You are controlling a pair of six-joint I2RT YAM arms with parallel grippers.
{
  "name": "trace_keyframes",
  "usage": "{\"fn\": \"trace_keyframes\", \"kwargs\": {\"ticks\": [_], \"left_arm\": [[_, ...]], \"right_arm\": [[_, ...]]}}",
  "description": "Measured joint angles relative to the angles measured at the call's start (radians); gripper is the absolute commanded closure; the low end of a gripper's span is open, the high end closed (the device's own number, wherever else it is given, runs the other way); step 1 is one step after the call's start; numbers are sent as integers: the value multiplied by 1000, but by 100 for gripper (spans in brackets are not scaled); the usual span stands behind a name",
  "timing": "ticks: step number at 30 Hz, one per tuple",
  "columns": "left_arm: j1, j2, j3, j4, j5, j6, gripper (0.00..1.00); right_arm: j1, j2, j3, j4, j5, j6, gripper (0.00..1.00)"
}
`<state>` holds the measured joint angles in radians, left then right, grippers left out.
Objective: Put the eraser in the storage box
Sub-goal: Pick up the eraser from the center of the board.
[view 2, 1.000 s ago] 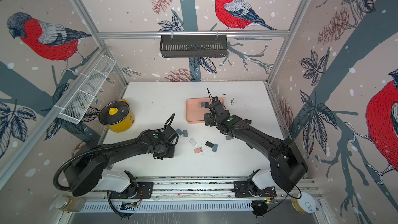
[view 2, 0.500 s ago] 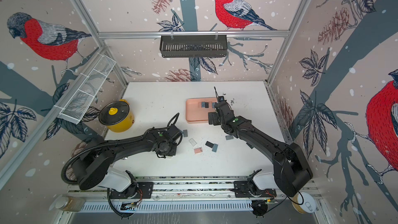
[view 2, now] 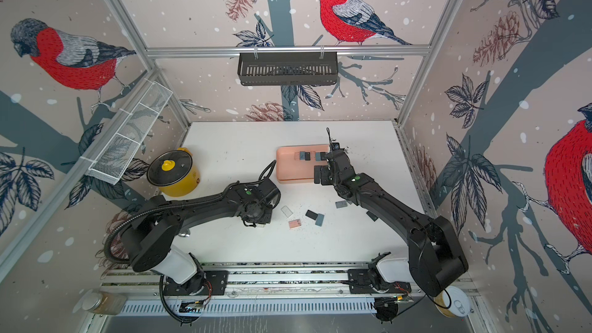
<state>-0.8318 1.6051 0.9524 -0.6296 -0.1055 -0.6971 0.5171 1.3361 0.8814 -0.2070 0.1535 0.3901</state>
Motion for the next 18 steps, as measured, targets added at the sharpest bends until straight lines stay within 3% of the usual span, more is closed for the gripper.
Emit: {"fn": "trace_keyframes", "kwargs": {"ticks": [5, 13, 18], "left_arm": [[16, 45, 135, -21, -3, 29, 80], [115, 124, 420, -85, 0, 112, 80], [158, 245, 644, -118, 2, 158, 80]], "right_arm": [[-33, -28, -13, 2, -26, 3, 1], [-112, -41, -13, 4, -73, 7, 1], [-132, -23, 8, 6, -101, 26, 1]]}}
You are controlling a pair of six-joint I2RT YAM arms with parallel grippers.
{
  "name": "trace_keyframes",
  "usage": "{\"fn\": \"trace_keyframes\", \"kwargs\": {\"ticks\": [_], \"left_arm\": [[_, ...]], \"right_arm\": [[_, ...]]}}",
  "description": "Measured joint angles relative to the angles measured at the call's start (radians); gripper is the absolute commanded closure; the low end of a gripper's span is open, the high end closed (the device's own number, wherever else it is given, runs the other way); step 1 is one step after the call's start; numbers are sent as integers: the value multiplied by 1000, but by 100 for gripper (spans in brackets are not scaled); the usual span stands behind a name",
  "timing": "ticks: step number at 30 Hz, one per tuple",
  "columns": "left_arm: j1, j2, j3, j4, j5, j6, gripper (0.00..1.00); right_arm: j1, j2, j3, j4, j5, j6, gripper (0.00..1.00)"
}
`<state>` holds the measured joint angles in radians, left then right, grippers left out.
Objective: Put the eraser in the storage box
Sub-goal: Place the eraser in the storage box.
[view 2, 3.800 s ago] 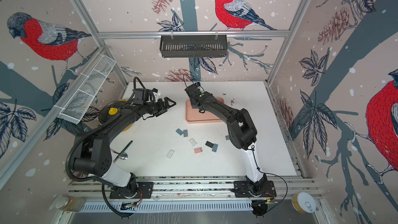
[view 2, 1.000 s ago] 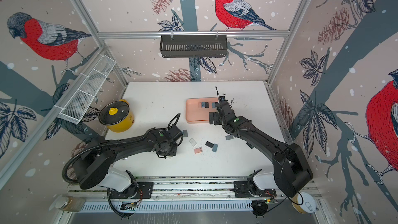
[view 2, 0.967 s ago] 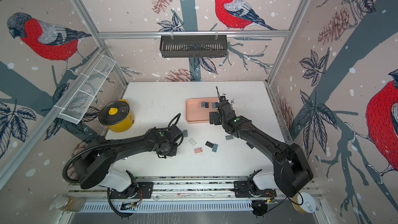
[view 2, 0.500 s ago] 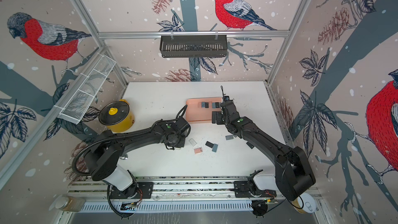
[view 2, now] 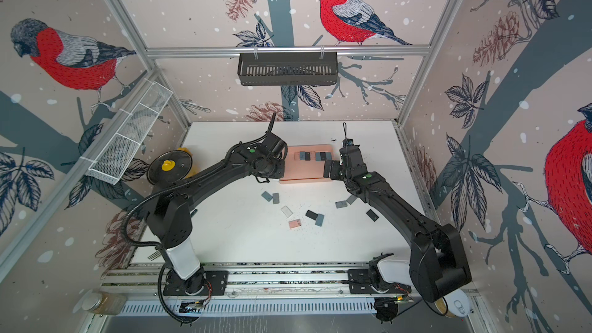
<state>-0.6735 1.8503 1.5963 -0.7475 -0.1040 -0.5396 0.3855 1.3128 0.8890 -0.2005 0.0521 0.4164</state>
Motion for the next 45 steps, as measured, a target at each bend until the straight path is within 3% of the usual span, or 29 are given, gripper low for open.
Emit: {"fn": "trace_keyframes", "kwargs": {"ticks": [9, 21, 45], "left_arm": [[56, 270, 322, -29, 26, 42, 80], [97, 545, 600, -53, 43, 46, 80], [143, 671, 653, 15, 80, 46, 78]], "right_arm": [[-2, 23, 58, -5, -11, 0, 1], [9, 63, 100, -11, -18, -1, 1], [25, 128, 115, -7, -21, -2, 1]]}}
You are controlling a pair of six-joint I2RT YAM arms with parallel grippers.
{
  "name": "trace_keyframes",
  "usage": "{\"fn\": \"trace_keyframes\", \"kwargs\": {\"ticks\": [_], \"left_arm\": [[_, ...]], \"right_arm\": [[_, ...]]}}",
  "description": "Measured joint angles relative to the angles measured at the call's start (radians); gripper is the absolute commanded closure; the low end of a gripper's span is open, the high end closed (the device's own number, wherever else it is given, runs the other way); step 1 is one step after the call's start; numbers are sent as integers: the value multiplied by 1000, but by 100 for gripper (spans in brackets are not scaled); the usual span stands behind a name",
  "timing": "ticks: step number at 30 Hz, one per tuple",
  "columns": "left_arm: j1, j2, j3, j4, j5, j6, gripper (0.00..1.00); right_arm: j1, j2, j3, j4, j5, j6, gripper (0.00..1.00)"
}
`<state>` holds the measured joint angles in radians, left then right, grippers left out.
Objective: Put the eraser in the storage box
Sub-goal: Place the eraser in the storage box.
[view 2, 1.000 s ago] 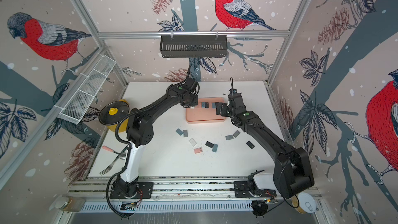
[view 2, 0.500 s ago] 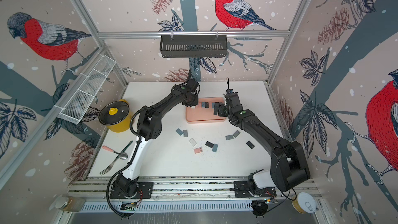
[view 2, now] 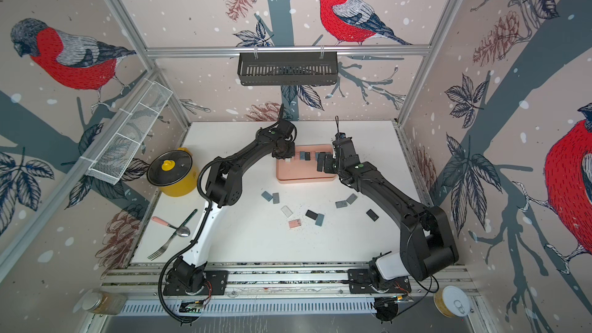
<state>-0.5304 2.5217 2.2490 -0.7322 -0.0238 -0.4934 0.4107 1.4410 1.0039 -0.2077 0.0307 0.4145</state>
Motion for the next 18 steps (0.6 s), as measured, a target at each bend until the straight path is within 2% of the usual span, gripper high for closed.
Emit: {"fn": "trace_keyframes", "kwargs": {"ticks": [18], "left_arm": [[2, 14, 5, 61, 24, 3, 68]], "right_arm": [[-7, 13, 9, 0, 3, -21, 1]]}}
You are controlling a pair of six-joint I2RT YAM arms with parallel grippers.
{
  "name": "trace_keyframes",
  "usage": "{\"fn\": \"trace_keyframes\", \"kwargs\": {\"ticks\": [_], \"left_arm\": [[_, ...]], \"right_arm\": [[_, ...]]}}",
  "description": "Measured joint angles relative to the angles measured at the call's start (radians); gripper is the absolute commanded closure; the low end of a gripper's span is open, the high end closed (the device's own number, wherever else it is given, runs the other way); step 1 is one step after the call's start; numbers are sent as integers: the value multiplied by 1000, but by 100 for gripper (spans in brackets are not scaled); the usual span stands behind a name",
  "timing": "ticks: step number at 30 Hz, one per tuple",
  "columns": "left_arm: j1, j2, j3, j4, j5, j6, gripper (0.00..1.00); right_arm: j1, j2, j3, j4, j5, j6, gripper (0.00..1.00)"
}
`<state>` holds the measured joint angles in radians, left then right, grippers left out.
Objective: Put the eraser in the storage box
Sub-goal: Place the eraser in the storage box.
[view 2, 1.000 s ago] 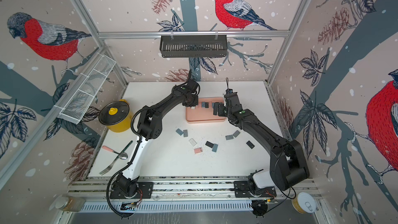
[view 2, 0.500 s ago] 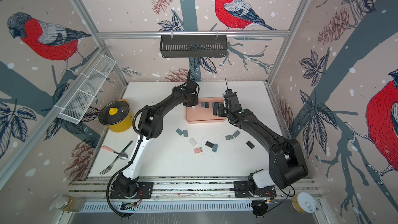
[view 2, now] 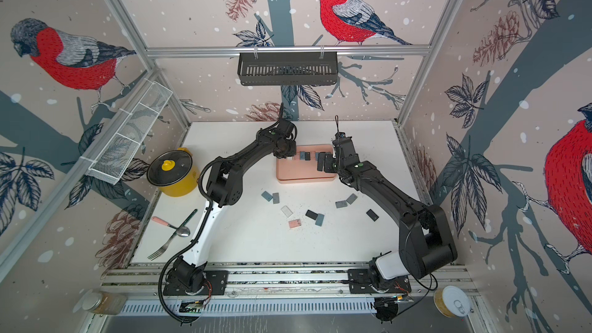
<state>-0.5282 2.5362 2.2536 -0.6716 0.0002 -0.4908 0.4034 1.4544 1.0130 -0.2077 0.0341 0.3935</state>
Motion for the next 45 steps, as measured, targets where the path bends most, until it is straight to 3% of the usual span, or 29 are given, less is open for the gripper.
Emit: {"fn": "trace_keyframes", "kwargs": {"ticks": [23, 45], "left_arm": [[0, -17, 0, 1, 26, -18, 66], [2, -47, -80, 14, 26, -31, 33]], "right_arm": [[-1, -6, -11, 1, 0, 0, 1], [-2, -2, -19, 8, 0, 1, 1]]}}
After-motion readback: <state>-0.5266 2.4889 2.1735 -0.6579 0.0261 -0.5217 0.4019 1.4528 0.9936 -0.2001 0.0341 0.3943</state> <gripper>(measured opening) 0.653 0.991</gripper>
